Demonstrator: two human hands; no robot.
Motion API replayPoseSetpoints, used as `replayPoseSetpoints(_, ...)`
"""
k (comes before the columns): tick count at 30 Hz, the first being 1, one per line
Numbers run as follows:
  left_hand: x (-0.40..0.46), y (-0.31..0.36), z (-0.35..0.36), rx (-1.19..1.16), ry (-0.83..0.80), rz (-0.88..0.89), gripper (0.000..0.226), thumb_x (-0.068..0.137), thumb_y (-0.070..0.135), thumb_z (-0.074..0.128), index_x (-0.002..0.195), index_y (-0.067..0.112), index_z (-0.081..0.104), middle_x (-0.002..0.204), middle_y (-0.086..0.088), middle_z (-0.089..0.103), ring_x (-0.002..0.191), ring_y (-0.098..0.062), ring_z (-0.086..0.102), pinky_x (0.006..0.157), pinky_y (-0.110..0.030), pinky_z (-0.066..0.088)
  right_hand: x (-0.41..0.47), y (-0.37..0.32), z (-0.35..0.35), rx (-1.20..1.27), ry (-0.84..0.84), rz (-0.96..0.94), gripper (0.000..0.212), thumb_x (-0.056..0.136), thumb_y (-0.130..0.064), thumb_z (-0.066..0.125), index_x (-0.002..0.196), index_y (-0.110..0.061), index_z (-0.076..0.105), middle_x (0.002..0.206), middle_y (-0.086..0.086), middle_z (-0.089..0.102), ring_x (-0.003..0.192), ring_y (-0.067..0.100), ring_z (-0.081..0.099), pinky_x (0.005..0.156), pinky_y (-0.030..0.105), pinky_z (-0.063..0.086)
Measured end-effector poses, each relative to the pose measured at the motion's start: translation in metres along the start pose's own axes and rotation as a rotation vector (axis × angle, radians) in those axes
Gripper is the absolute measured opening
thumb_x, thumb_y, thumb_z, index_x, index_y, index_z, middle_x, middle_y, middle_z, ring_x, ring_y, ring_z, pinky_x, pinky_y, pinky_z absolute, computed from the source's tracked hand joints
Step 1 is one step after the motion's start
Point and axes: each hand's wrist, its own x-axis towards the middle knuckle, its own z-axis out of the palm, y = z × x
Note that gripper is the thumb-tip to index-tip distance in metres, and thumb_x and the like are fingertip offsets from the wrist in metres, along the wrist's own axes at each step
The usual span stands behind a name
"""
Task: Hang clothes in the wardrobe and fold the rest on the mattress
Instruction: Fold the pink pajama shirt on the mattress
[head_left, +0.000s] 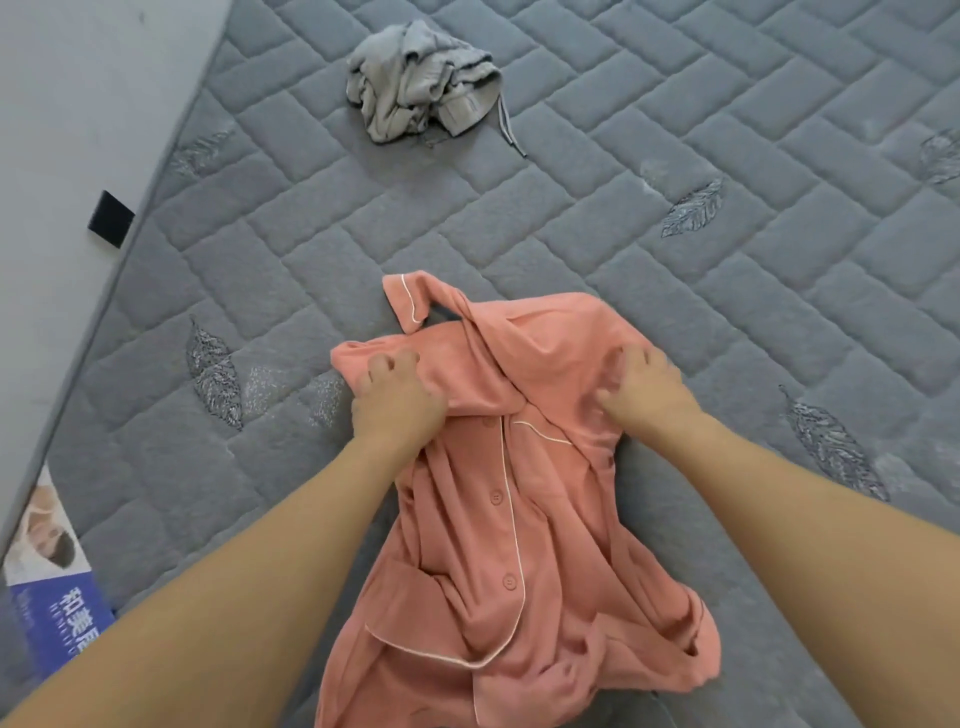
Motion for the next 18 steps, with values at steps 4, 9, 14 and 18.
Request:
replayPoseSetpoints(4, 0.028, 0.003, 0.021, 0.414, -0.073, 0.151, 0.067, 0.081, 0.049, 0.059, 0.141, 0.03, 0.037, 0.157, -0.008, 0.019, 0.144, -0.032, 0.018, 0.112, -0.061, 0.018, 0.032, -0.037, 0.022, -0.135, 0.157, -0.209, 0.097, 0.077, -0.042, 0.064, 0.155, -0.022, 0.009, 0.154, 0.015, 0.023, 0.14, 0.035, 0.029, 0.112, 0.049, 0.027)
replayPoseSetpoints(9, 0.03, -0.01, 0.012, 0.166, 0.107, 0.211, 0.016, 0.09, 0.032, 0.045, 0.09, 0.017, 0.049, 0.095, -0.007, 0.056, 0.091, -0.035, 0.056, 0.083, -0.044, 0.041, 0.044, -0.051, 0.041, 0.365, 0.352, -0.155, 0.04, 0.076, 0.0, 0.048, 0.114, -0.01, 0.055, 0.113, 0.019, 0.059, 0.1, 0.037, 0.055, 0.073, 0.037, 0.035)
replayPoseSetpoints(14, 0.028, -0.06, -0.02, -0.434, 0.366, -0.498, 0.039, 0.102, 0.021, 0.033, 0.116, -0.007, 0.057, 0.125, -0.032, 0.057, 0.114, -0.046, 0.054, 0.092, -0.045, 0.04, 0.037, -0.011, 0.007, 0.922, 0.469, 0.365, 0.034, 0.081, 0.005, 0.048, 0.105, -0.004, 0.069, 0.106, 0.016, 0.069, 0.1, 0.033, 0.062, 0.08, 0.032, 0.043)
replayPoseSetpoints(18, 0.018, -0.086, -0.024, -0.767, 0.46, -1.212, 0.048, 0.107, 0.016, 0.025, 0.152, -0.001, 0.027, 0.158, -0.021, 0.027, 0.144, -0.036, 0.028, 0.117, -0.042, 0.02, 0.018, 0.058, -0.012, 1.167, 0.513, 0.853, 0.038, 0.093, -0.012, 0.051, 0.13, -0.007, 0.057, 0.129, 0.013, 0.06, 0.106, 0.025, 0.058, 0.09, 0.036, 0.048)
